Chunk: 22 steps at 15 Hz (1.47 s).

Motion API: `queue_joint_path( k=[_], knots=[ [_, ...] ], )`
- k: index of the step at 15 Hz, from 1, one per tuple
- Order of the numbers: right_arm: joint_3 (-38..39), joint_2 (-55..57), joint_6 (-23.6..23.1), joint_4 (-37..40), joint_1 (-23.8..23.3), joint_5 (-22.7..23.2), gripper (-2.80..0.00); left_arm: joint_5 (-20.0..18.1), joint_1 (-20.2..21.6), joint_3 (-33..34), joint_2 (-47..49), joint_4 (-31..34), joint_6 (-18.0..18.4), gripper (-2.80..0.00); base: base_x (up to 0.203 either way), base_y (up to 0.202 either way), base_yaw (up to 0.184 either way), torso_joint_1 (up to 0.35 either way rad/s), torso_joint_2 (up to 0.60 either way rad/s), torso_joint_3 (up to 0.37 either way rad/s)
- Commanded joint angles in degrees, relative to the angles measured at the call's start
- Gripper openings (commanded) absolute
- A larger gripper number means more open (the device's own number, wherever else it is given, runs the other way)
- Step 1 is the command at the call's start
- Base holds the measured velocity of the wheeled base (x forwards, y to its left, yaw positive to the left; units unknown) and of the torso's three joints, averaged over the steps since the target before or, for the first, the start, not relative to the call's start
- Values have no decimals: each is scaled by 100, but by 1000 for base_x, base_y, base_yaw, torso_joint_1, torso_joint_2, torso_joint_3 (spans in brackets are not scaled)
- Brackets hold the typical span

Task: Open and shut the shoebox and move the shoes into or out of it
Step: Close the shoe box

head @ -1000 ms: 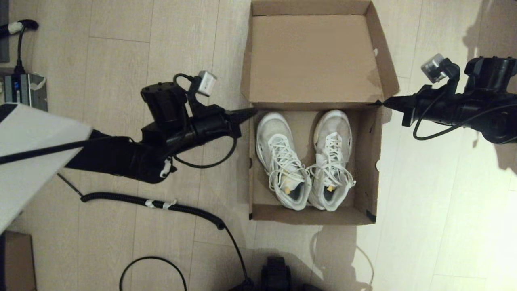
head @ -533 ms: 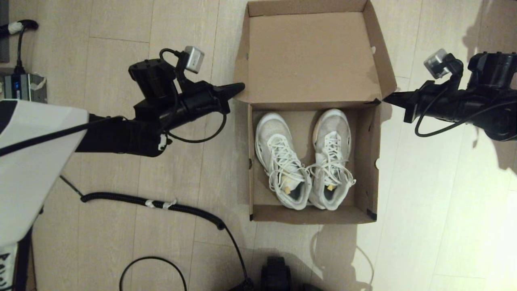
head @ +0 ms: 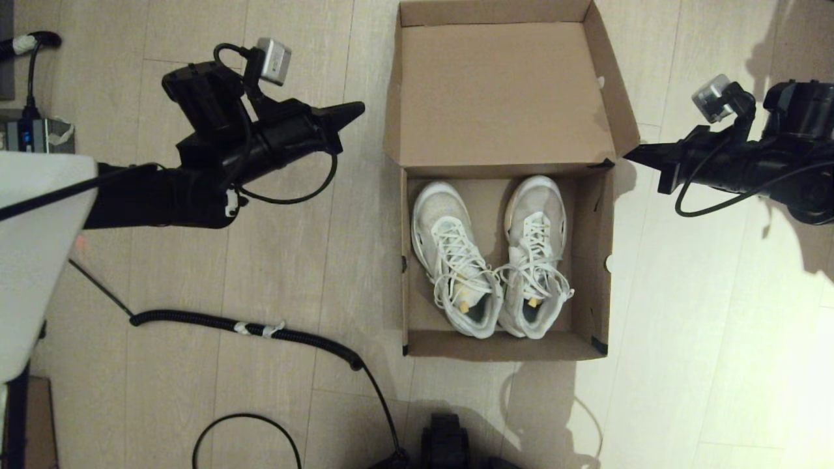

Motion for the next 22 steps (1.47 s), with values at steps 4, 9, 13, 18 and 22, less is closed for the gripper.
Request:
queue_joint_path(
  k=[4, 9, 13, 18, 22],
  knots=[
    [-747, 577, 5, -12, 11, -67, -280, -7, 56, -666, 1074, -41, 204, -280, 0, 0, 0, 0, 0, 0],
    [-1158, 867, 192, -18, 41, -122, -280, 24, -240, -774, 1280, -93, 218, -280, 0, 0, 0, 0, 0, 0],
    [-1168, 833, 524, -201, 77, -96, -280, -9, -346, -774, 1168, -85, 198, -280, 0, 0, 0, 0, 0, 0],
    [-1225, 696, 650, 223, 62, 1288, -280, -430, -281, -774, 1105, 14, 92, -280, 0, 0, 0, 0, 0, 0],
    [-2166, 1059, 654, 762, 76, 1639, -280, -802, -196, -774, 1162, 187, 92, -280, 0, 0, 0, 0, 0, 0]
  ],
)
